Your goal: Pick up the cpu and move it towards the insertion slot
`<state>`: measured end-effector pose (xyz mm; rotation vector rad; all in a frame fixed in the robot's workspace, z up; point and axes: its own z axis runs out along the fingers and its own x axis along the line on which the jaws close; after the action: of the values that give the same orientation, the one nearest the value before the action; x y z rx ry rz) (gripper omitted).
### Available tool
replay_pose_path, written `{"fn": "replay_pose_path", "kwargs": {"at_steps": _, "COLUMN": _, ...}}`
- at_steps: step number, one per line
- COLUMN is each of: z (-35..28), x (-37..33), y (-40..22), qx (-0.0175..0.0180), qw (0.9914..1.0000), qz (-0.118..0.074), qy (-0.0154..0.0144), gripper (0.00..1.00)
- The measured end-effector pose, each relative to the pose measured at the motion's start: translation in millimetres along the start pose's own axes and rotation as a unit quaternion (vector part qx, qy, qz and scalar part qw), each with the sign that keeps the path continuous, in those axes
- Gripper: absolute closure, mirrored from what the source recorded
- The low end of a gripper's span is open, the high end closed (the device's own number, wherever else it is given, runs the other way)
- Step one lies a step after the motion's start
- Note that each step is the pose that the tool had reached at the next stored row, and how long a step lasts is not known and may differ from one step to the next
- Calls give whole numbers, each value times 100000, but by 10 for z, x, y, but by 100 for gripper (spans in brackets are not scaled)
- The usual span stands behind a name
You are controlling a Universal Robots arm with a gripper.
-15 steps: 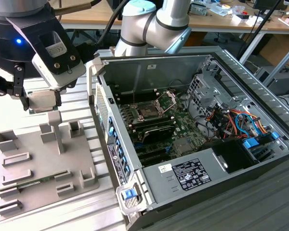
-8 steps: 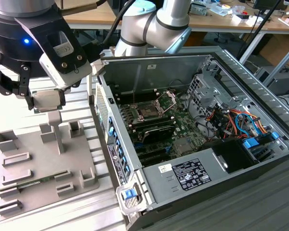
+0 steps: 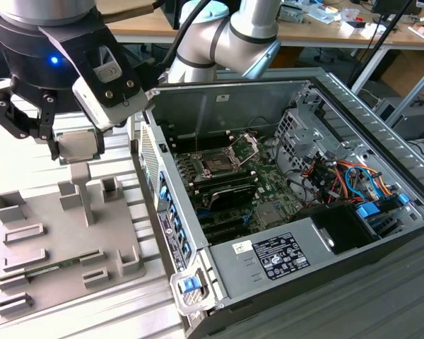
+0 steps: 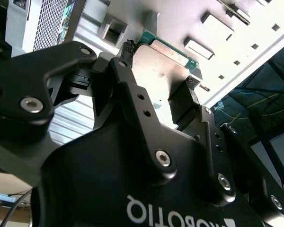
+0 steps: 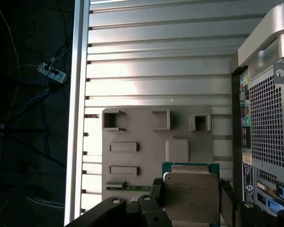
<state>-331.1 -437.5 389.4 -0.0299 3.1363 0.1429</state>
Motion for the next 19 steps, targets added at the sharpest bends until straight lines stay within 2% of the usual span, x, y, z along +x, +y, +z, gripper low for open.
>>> {"fn": "replay_pose_path", "kwargs": {"at_steps": 2, "z": 0, "x": -16, "y": 0, "qx": -2, "qw": 100000, "qz": -3, "qy": 1, "gripper": 45}}
{"fn": "replay_pose_path", "kwargs": {"at_steps": 4, "z": 0, "x": -108, "y": -2, "qx": -1, "qw": 100000, "qz": -3, "qy": -1, "gripper": 45}}
{"fn": "replay_pose_path", "kwargs": {"at_steps": 5, "z": 0, "x": -193, "y": -4, "qx": 1, "qw": 100000, "qz": -1, "qy": 1, "gripper": 45}}
{"fn": "replay_pose_path", "kwargs": {"at_steps": 6, "z": 0, "x": -224, "y": -4, "qx": 1, "qw": 100000, "qz": -3, "qy": 1, "gripper": 45}}
{"fn": "replay_pose_path", "kwargs": {"at_steps": 15, "z": 0, "x": -301, "y": -6, "qx": -1, "qw": 100000, "qz": -5, "qy": -1, "gripper": 45}}
{"fn": "replay_pose_path", "kwargs": {"at_steps": 19, "z": 0, "x": -358, "y": -7, "qx": 0, "qw": 100000, "qz": -4, "qy": 1, "gripper": 45}}
